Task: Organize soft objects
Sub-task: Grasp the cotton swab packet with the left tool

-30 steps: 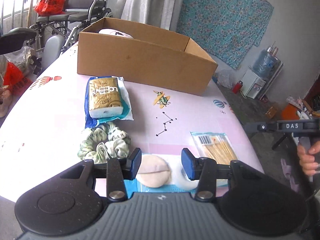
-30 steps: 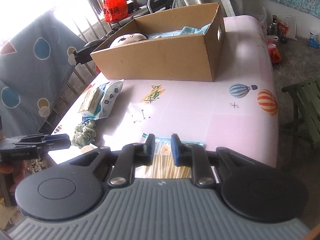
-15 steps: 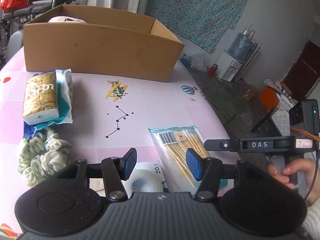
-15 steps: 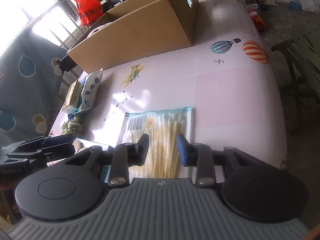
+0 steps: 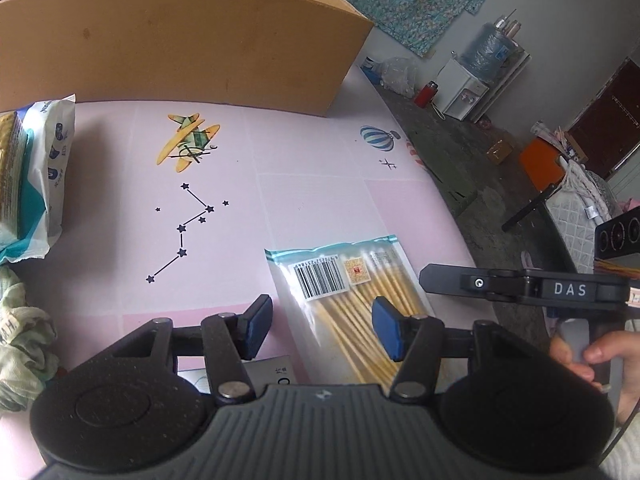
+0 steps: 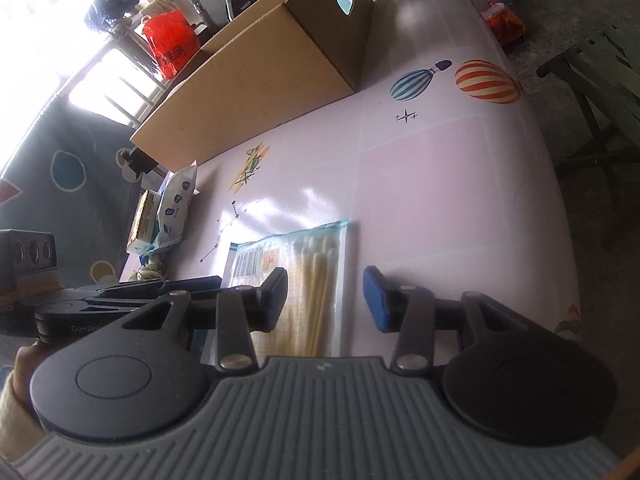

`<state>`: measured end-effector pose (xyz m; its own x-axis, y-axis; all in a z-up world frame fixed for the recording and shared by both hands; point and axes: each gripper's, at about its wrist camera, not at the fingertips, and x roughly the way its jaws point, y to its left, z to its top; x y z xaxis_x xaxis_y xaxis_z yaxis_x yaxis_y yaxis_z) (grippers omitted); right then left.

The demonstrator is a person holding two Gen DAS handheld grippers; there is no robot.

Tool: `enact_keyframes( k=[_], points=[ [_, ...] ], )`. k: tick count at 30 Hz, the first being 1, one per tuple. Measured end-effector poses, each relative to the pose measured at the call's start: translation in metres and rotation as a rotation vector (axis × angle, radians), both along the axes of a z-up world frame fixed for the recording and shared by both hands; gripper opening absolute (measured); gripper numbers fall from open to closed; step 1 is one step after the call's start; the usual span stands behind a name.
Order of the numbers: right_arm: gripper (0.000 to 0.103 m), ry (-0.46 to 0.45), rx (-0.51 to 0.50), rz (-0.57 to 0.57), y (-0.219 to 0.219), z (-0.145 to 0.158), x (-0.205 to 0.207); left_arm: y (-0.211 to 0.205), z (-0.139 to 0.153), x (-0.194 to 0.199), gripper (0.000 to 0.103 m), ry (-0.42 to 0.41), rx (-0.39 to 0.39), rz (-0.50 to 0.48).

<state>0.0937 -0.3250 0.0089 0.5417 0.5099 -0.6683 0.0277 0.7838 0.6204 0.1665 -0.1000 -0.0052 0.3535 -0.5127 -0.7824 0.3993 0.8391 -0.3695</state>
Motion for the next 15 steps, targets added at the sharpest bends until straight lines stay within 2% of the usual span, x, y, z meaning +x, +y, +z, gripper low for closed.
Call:
enact_keyframes(
  k=[5,8,11,13,15],
  points=[
    [0.039,0.028,0.182,-0.035,-0.012,-0.018,0.015,-0.005,-0.002,0.008,0.055,0.015,-0.034,-0.015],
    [0.029,0.051,0.262,-0.076,-0.017,-0.029,0.020,-0.005,-0.003,0.007,0.055,0.006,-0.050,-0.010],
    [0.010,0.071,0.291,-0.107,-0.018,-0.038,0.020,-0.009,-0.002,0.003,0.050,-0.017,-0.031,-0.019],
    [0.008,0.101,0.364,-0.096,-0.015,-0.047,0.019,-0.009,-0.001,0.002,0.046,-0.029,-0.012,-0.019],
    [0.005,0.086,0.347,-0.070,-0.006,-0.048,0.016,-0.012,0.001,0.000,0.041,-0.055,0.023,-0.029]
  ],
)
